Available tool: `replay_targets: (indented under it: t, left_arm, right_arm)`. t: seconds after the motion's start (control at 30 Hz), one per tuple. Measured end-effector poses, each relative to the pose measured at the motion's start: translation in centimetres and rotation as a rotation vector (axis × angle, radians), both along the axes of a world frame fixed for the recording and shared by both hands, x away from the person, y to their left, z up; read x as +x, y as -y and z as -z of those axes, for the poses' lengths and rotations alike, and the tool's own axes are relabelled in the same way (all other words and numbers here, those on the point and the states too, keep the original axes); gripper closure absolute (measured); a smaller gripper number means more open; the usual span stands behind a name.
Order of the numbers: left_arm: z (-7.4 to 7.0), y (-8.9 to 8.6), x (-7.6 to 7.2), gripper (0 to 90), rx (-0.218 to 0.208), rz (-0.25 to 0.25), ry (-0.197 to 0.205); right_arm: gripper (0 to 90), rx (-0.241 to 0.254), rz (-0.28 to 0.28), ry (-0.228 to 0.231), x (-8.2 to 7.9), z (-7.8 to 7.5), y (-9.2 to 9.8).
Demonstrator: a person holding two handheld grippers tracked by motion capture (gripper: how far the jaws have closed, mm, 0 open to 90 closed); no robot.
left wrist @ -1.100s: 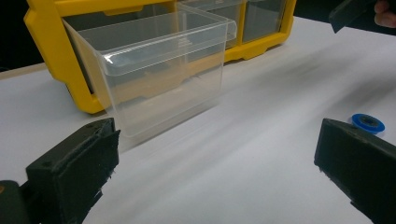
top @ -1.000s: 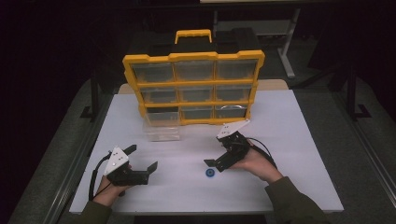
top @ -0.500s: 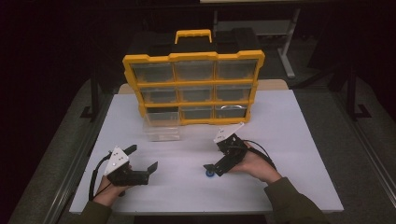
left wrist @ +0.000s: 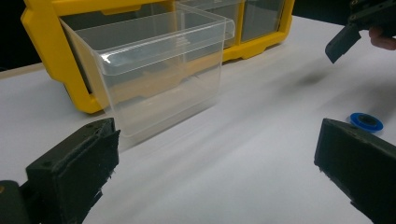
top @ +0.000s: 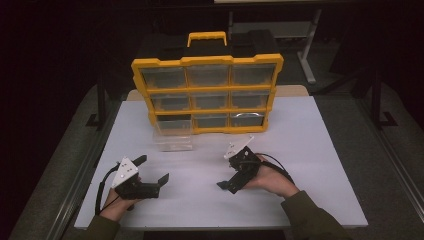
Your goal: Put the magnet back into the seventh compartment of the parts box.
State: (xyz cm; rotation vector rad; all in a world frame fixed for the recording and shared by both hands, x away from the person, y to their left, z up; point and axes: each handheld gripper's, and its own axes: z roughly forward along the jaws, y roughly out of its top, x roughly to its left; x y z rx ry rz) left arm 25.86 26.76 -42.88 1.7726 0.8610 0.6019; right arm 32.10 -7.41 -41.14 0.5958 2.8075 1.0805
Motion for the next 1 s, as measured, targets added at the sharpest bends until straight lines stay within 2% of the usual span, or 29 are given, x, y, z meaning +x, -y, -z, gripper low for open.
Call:
replay_targets:
  t: [0.1,0.27,0.43,0.63,0.77,0.83,1.0]
  left_arm:
    - [0.0,0.0,0.0,0.0,0.001,0.001,0.002]
    - [0.0,-0.1,0.0,0.0,0.012,0.003,0.004]
    - [0.0,0.0,0.0,0.0,0.006,0.002,-0.001]
    - [0.0,0.0,0.0,0.0,0.003,0.002,0.000]
    - [0.0,0.0,0.0,0.0,0.008,0.003,0.001]
    - [0.0,0.0,0.0,0.0,0.006,0.003,0.001]
    - [0.0,0.0,0.0,0.0,0.008,0.003,0.000]
  right_arm:
    - [0.0,-0.010,-0.001,-0.015,-0.2,0.2,-0.3]
    - [0.0,-0.045,-0.025,0.005,-0.2,0.7,-0.6]
    - [0.0,-0.073,-0.047,-0.005,-0.3,1.1,-0.8]
    - [0.0,-0.100,-0.072,0.004,-0.5,1.6,-1.2]
    - [1.5,-0.115,-0.079,-0.006,-0.7,1.7,-1.3]
    - [2.9,-0.127,-0.091,0.010,-0.6,1.9,-1.3]
    - [6.4,-0.132,-0.101,0.010,-0.7,2.0,-1.4]
